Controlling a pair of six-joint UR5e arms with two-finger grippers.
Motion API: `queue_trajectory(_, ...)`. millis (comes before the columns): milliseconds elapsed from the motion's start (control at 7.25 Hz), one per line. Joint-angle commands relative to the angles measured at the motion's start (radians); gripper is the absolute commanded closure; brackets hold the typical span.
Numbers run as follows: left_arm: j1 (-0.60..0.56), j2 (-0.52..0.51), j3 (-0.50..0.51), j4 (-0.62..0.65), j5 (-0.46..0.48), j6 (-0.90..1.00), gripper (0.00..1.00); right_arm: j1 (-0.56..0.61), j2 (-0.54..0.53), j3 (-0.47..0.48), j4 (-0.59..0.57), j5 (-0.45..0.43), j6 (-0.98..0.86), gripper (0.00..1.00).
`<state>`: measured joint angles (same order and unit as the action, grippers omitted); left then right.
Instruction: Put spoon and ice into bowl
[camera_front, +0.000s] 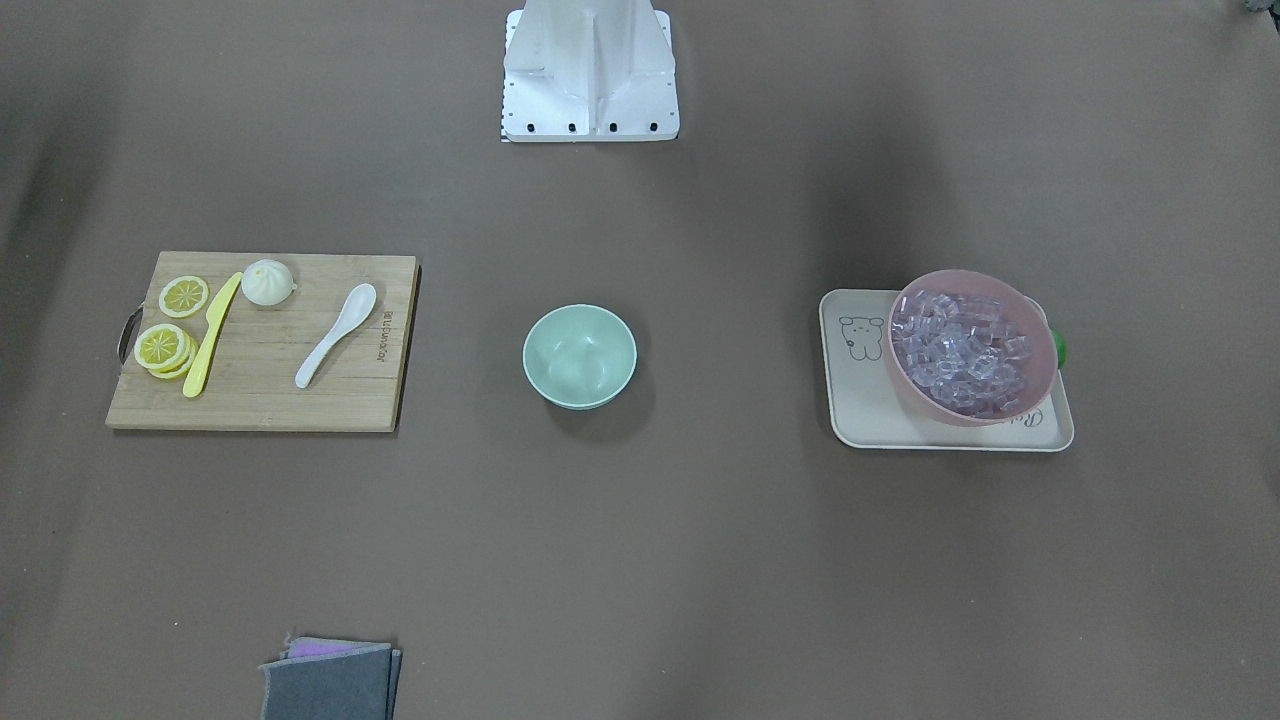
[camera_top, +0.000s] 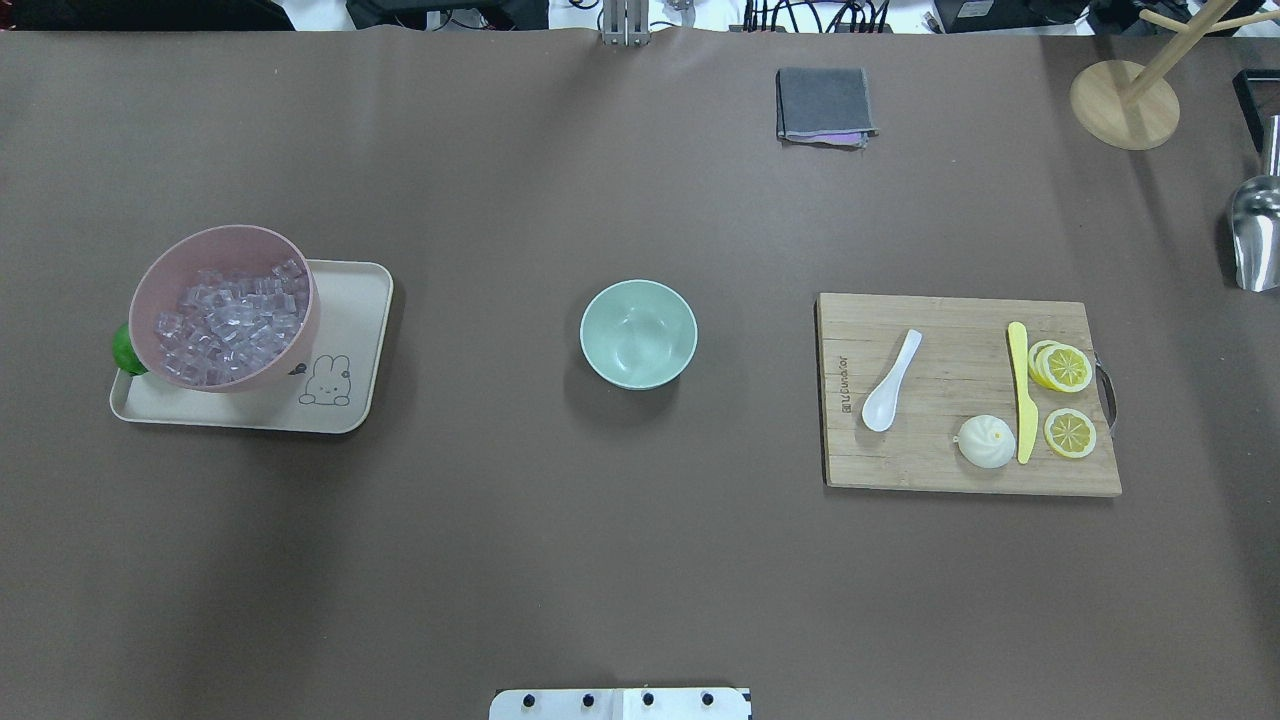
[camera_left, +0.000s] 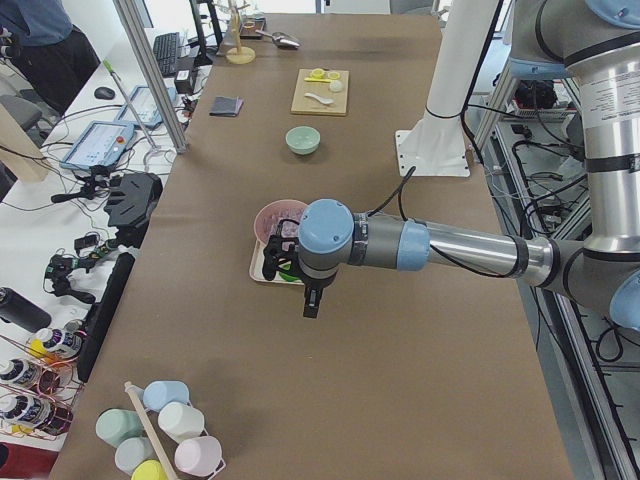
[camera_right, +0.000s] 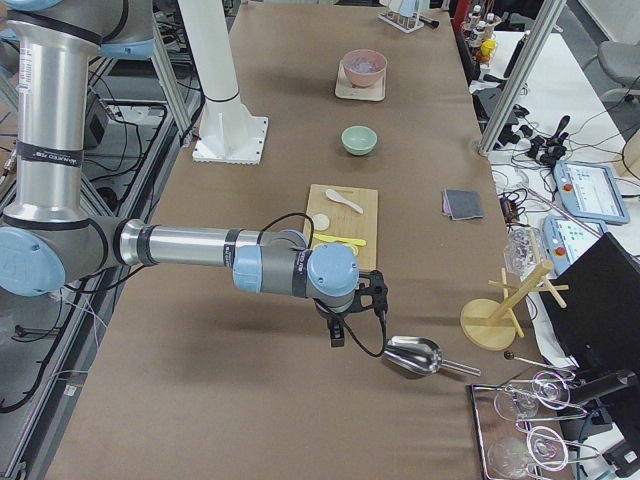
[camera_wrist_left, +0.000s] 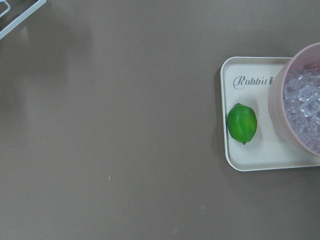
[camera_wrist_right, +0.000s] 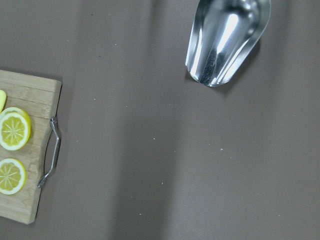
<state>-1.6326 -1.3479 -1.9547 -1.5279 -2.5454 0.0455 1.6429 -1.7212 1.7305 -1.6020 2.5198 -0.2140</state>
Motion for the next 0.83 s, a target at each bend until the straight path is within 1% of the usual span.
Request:
queue_trajectory(0,0.004,-0.014,-0.019,-0.018,-0.001,-0.142,0.03,0.000,-0.006,0.026,0.001,0.024,0.001,0.00)
queue_trajectory(138,0.008,-0.025,-0.030,-0.075,0.000,-0.213,0.03,0.000,-0.005,0.027,-0.001,0.025,0.005,0.00)
queue_trajectory(276,0.034,-0.075,-0.041,-0.092,0.007,-0.324,0.03,-0.001,-0.005,0.043,0.001,0.025,0.055,0.00)
queue_trajectory(414,0.097,-0.115,-0.039,-0.092,0.013,-0.413,0.03,-0.011,-0.005,0.088,0.001,0.021,0.135,0.00)
queue_trajectory(552,0.115,-0.132,-0.039,-0.092,0.034,-0.464,0.03,-0.023,-0.003,0.119,0.001,0.023,0.189,0.01)
queue_trajectory(690,0.144,-0.148,-0.039,-0.092,0.034,-0.498,0.03,-0.082,0.005,0.160,0.001,0.016,0.297,0.02)
